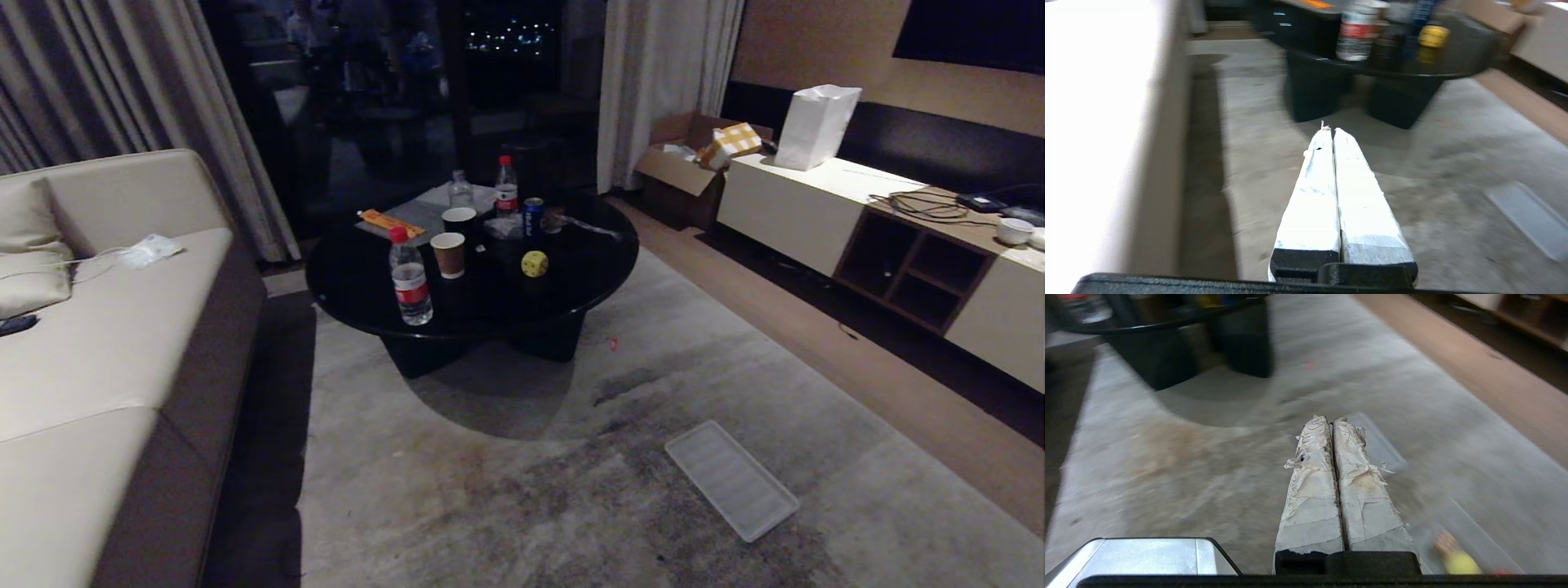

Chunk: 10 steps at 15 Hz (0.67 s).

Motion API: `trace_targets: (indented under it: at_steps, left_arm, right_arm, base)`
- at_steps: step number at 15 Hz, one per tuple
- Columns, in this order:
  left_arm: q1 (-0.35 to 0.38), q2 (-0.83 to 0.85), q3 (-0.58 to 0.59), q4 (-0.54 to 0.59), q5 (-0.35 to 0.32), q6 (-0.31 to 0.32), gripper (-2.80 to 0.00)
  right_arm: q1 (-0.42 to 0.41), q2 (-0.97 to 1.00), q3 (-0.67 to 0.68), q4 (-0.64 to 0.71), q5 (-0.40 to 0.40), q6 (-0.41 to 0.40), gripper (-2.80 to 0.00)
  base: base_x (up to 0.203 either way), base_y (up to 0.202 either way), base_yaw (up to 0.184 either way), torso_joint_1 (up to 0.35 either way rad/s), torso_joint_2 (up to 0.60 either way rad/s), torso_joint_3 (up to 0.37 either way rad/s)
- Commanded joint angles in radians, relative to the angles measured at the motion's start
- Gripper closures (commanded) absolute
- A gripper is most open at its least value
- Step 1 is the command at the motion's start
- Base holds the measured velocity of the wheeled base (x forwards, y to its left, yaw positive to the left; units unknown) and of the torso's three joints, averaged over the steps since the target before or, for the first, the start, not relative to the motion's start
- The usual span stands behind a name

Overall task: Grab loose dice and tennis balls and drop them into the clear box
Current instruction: Pick up toys out of the box

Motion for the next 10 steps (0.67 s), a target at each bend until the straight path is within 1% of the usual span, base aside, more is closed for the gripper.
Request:
trace_targets:
  at_steps: [1, 7, 8, 10]
  left_arm:
    - [0.0, 0.002, 0.002, 0.0, 0.001, -0.001, 0.0]
    - [0.0, 0.002, 0.002, 0.0, 0.001, -0.004, 0.0]
    - [0.0, 0.002, 0.002, 0.0, 0.001, -0.004, 0.0]
    - [0.0, 0.002, 0.002, 0.0, -0.001, -0.001, 0.0]
  right_arm:
    - [0.0, 0.001, 0.0, 0.001, 0.001, 0.002, 0.0]
    - [0.0, 0.001, 0.0, 0.001, 0.002, 0.0, 0.0]
    - [0.0, 0.001, 0.0, 0.001, 0.002, 0.002, 0.0]
    - [0.0, 0.001, 0.0, 0.001, 0.001, 0.0, 0.0]
  base:
    - [-0.001, -0.007, 0.162, 0.002, 0.0, -0.002]
    - [0.0, -0.007, 0.157, 0.003, 0.0, 0.001]
    - [0.003, -0.002, 0.092, 0.003, 0.0, 0.002]
    - [0.0, 0.0, 0.0, 0.0, 0.0, 0.0]
